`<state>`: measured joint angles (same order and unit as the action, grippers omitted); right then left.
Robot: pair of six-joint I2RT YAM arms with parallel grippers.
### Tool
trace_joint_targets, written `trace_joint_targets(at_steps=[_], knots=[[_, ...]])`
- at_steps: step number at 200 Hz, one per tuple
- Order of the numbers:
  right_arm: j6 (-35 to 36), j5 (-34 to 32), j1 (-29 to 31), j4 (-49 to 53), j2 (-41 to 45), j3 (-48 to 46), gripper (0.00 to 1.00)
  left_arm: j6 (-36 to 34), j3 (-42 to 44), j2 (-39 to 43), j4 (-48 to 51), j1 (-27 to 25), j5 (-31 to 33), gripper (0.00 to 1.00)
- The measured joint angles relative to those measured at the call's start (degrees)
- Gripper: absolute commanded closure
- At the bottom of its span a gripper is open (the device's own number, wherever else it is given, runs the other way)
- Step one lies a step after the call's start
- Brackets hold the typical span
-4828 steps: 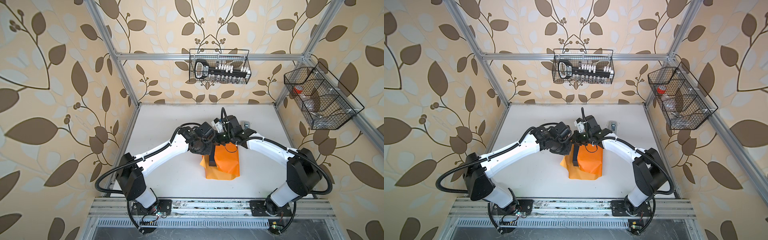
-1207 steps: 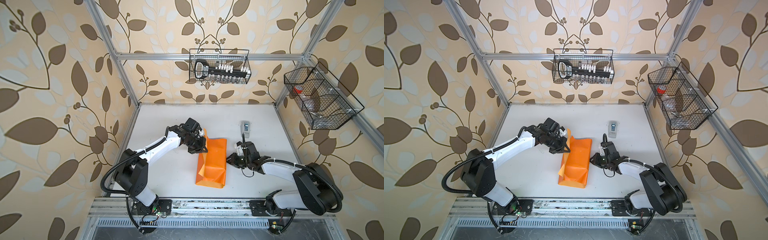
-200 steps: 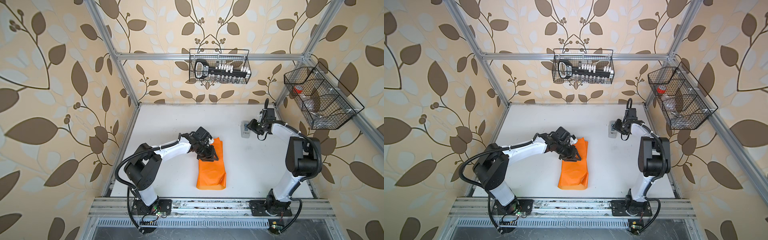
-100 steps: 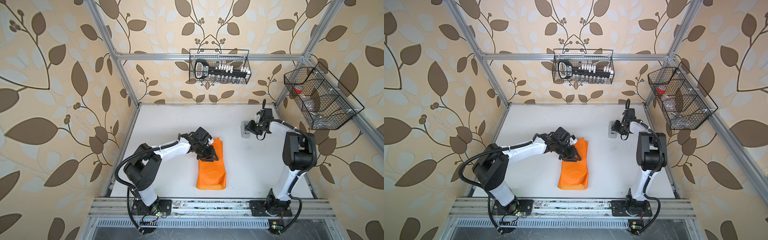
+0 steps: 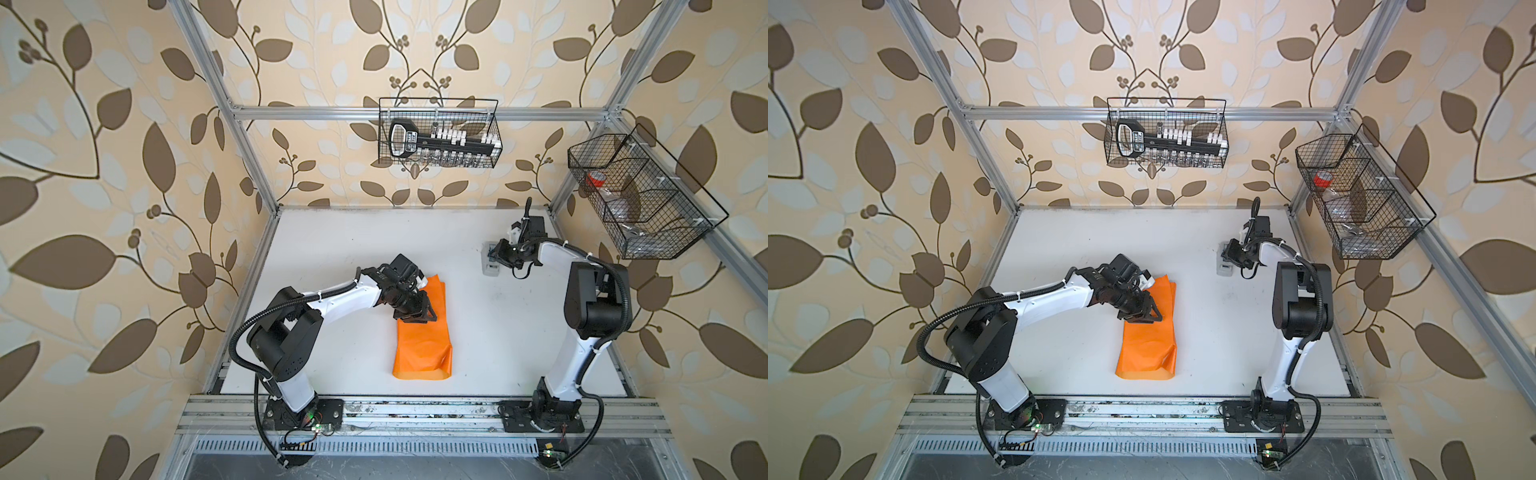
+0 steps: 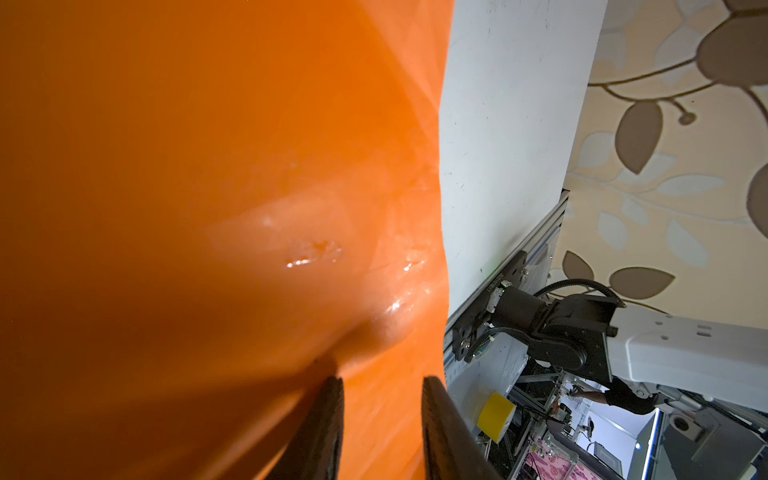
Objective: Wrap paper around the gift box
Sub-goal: 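Grip the tape end at the dispenser with the right gripper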
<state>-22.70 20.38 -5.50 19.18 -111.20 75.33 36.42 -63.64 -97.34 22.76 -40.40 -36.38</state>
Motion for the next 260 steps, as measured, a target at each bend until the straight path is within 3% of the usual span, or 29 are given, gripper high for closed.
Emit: trace_joint_targets(at_steps=[31,103,260], knots=[[-0.3,0.0,-0.2,0.0,0.0,-0.2,0.73,0.0,0.2,0.1,-0.2,0.0,0.0,0.66],[-0.4,0.0,-0.1,-0.2,0.0,-0.6,0.66,0.0,0.8,0.5,-1.0,0.0,0.0,0.65],[-0.3,-0.2,0.0,0.6,0.7,-1.8,0.68,0.2,1.6,1.0,-1.9,0.0,0.2,0.66]])
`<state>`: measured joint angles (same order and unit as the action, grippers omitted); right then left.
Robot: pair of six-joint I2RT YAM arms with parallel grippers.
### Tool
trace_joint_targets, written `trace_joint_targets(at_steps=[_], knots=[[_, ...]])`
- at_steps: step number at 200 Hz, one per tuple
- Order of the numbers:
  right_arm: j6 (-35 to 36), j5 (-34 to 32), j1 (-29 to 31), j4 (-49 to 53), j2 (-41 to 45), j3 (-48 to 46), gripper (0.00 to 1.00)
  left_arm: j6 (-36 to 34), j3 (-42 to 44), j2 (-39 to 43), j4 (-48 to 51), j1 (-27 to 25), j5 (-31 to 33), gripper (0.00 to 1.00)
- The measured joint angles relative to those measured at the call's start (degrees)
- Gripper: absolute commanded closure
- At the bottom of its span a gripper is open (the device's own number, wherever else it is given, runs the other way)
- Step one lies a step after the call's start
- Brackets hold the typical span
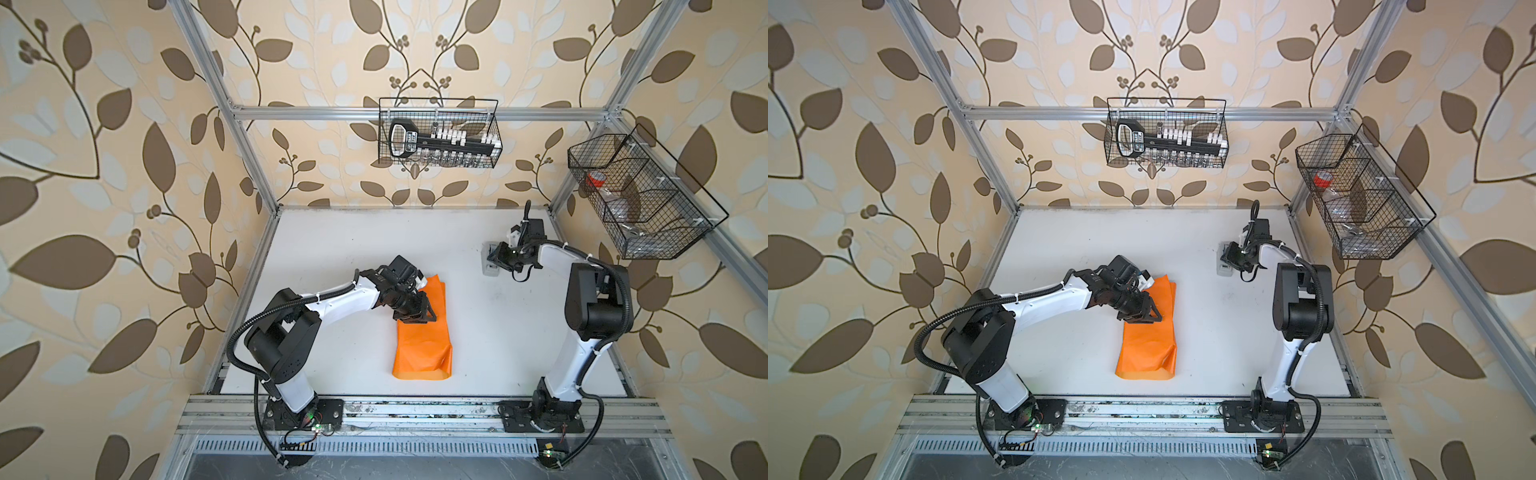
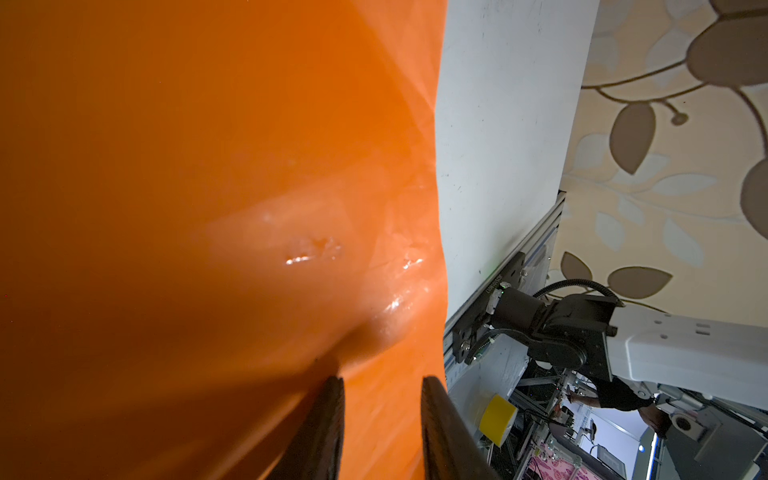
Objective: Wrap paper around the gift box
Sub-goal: 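Grip the tape end at the dispenser with the right gripper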
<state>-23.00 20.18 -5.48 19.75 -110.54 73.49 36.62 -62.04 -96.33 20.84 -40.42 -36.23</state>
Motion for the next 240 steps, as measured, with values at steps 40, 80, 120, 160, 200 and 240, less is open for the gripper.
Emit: trace_joint_targets(at_steps=[40,80,120,160,200,240], knots=[[-0.2,0.7,-0.1,-0.3,0.0,-0.1,0.69,0.0,0.0,0.0,0.0,0.0,0.0,0.66],[-1.7,2.8,-0.5,-1.4,-0.3,-0.4,0.73,0.0,0.0,0.0,0.0,0.0,0.0,0.66],[-4.3,5.6,-1.3,-4.2,-0.3,-2.1,0.79,0.2,0.0,0.0,0.0,0.0,0.0,0.66],[-6.4,7.1,-2.0,-6.3,-0.3,-3.6,0.9,0.5,0.0,0.0,0.0,0.0,0.1,0.66],[-9.1,9.2,-3.0,-9.9,0.1,-6.2,1.0,0.8,0.0,0.0,0.0,0.0,0.1,0.66],[-12.9,11.9,-3.9,-13.8,1.4,-8.8,1.0,0.9,0.4,0.2,-0.5,0.0,0.2,0.66]])
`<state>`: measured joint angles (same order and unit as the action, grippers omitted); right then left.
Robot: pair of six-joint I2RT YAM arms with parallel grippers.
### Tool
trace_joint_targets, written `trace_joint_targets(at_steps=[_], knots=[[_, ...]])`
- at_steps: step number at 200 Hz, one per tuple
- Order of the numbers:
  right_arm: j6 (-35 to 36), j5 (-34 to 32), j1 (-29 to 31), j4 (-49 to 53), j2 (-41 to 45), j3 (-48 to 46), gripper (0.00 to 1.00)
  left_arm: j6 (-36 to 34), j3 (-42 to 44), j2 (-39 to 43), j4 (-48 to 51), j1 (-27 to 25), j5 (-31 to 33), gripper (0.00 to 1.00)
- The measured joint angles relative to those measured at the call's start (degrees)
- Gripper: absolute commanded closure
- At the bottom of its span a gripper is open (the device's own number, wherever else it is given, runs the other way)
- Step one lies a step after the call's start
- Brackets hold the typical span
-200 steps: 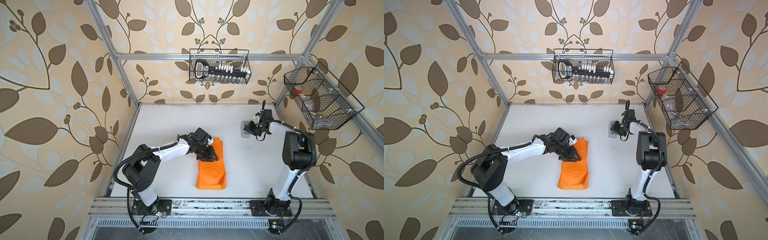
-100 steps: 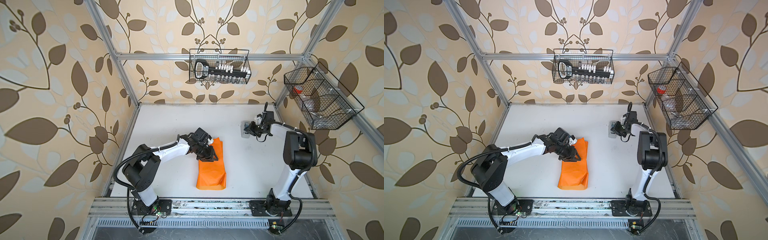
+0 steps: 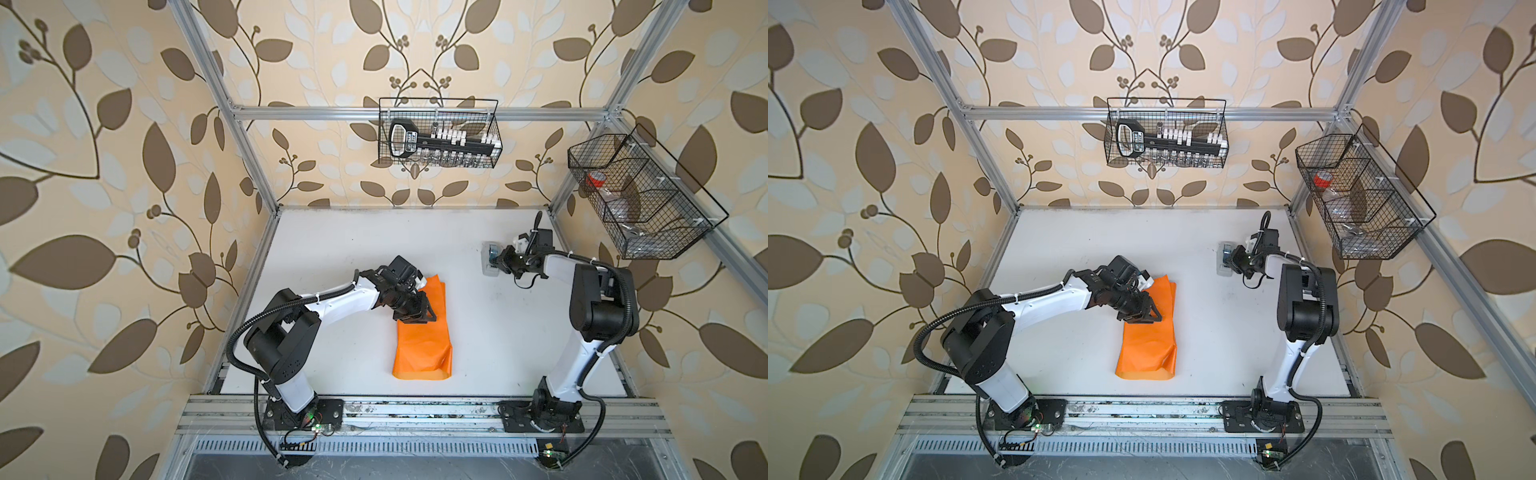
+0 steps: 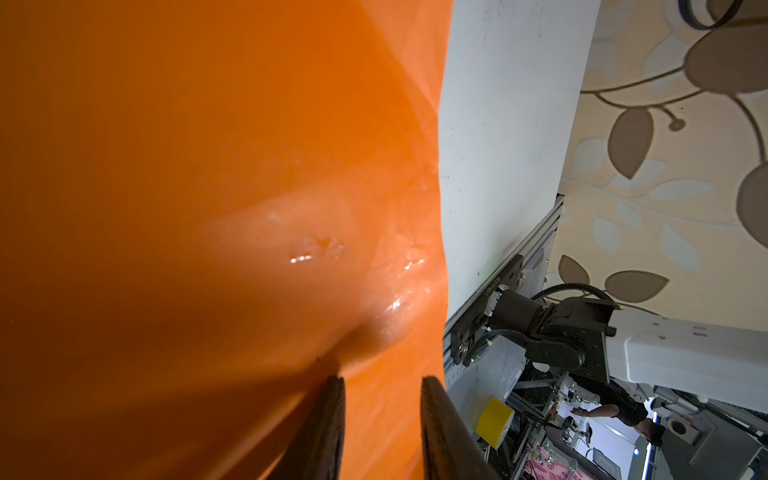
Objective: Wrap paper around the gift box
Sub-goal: 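Grip the tape end at the dispenser with the right gripper, then pull a strip of clear tape off the dispenser with the right gripper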
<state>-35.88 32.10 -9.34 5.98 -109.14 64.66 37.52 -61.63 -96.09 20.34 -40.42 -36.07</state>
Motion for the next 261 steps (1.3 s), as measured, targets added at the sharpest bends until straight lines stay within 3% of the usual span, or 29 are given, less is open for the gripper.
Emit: trace_joint_targets(at_steps=[76,136,261], knots=[[-5.5,4.0,-0.9,-1.3,3.4,-2.6,1.0,0.2,0.4,0.3,-0.5,0.0,0.0,0.66],[-5.5,4.5,-1.0,-2.2,9.7,-8.3,1.0,0.2,0.5,0.4,-0.7,0.0,0.1,0.66],[-3.7,3.8,-0.9,-3.7,12.0,-16.2,1.0,0.2,0.5,0.4,-0.7,0.0,0.1,0.66]])
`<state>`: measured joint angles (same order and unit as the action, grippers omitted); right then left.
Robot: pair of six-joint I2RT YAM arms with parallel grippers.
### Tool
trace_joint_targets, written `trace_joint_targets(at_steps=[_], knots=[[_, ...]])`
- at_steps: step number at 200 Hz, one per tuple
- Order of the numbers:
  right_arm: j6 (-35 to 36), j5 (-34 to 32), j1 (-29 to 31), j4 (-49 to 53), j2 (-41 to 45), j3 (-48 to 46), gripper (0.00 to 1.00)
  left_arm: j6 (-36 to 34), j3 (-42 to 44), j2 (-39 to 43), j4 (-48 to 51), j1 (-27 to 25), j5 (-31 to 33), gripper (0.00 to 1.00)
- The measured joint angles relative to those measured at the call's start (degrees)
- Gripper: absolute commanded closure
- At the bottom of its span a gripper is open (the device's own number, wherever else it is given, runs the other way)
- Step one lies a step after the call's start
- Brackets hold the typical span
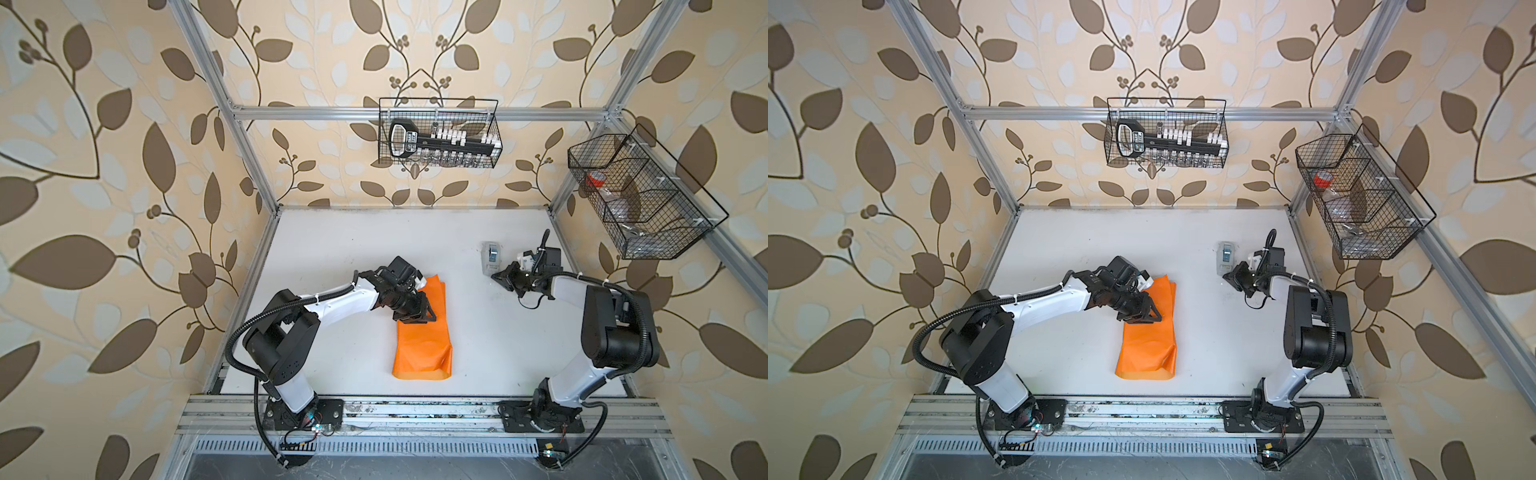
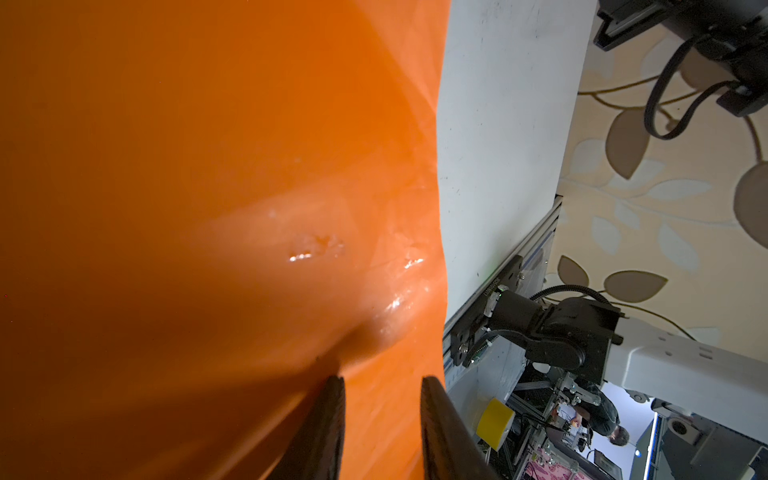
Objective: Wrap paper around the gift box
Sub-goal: 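Pull a strip of clear tape off the dispenser with the right gripper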
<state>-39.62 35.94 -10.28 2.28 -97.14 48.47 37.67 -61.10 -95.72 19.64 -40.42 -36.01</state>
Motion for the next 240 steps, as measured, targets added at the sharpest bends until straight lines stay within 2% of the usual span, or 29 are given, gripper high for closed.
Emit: trace_joint_targets(at_steps=[83,186,208,240], knots=[[-0.5,-6.3,2.0,-0.8,-4.3,1.3,1.0,0.0,0.1,0.0,-0.3,0.0,0.0,0.66],[-7.9,-16.9,4.7,-0.2,-4.8,1.9,1.0,0.0,2.0,0.9,-2.8,0.0,-0.2,0.67],[-9.3,-19.3,5.0,3.0,-4.8,3.1,1.0,0.0,2.9,1.4,-4.1,0.0,-0.2,0.67],[-10.5,-24.2,7.0,10.5,-8.0,10.4,1.0,0.0,4.3,2.2,-5.7,0.1,-0.3,0.67]])
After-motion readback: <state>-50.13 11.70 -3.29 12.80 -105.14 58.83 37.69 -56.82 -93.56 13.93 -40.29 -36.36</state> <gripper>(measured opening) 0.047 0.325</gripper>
